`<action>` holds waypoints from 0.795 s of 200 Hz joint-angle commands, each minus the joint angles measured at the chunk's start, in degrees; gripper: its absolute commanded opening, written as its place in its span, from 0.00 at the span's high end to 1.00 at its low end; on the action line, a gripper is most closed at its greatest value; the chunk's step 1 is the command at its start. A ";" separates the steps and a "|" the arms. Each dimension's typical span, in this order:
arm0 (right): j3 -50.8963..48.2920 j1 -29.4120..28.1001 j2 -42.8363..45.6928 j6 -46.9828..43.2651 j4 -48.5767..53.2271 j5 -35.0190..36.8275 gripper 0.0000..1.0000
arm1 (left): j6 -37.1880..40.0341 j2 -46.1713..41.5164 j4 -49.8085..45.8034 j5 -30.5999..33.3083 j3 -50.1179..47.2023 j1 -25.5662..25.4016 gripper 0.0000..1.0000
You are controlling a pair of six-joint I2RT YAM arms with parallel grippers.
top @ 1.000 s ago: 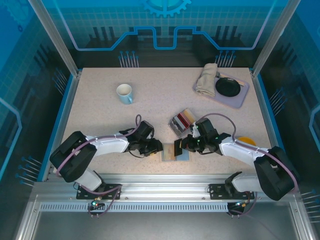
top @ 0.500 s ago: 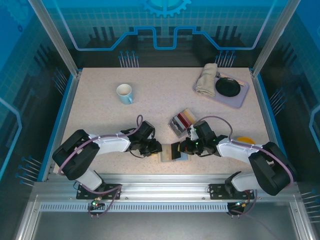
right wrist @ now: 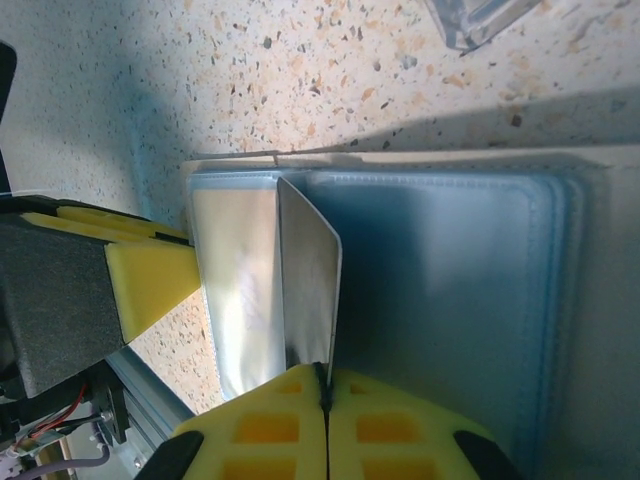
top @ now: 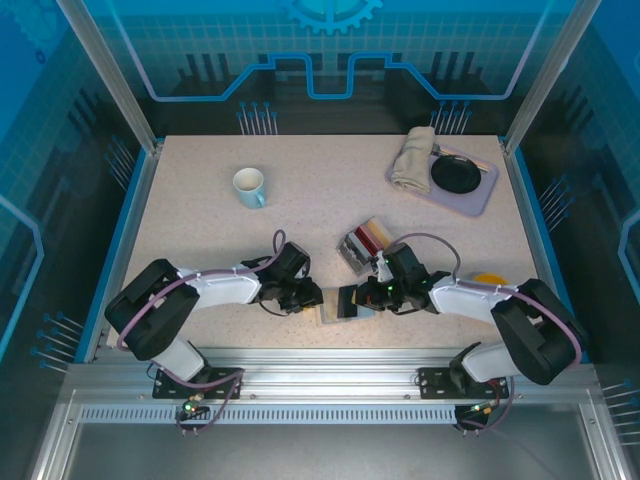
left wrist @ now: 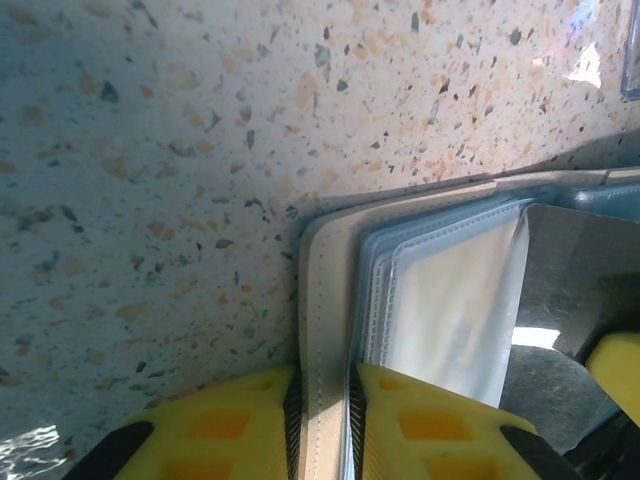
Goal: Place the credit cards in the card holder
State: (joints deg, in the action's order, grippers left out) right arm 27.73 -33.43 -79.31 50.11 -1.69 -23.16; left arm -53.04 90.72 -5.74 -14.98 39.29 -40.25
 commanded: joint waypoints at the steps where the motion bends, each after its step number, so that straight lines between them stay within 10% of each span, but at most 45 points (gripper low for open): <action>1: -0.91 0.56 1.64 -2.58 6.09 0.31 0.94 | -0.79 1.30 -0.52 0.22 0.79 -1.15 0.78; 159: 3.28 -0.41 -4.07 -4.60 5.12 -3.82 0.94 | -0.58 1.41 -0.92 0.12 1.63 -1.19 0.79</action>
State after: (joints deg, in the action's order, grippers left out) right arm 29.12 -32.64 -82.24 47.72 -0.97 -26.65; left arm -53.69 90.91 -6.35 -14.72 39.72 -40.40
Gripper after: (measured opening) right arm 0.057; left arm 0.211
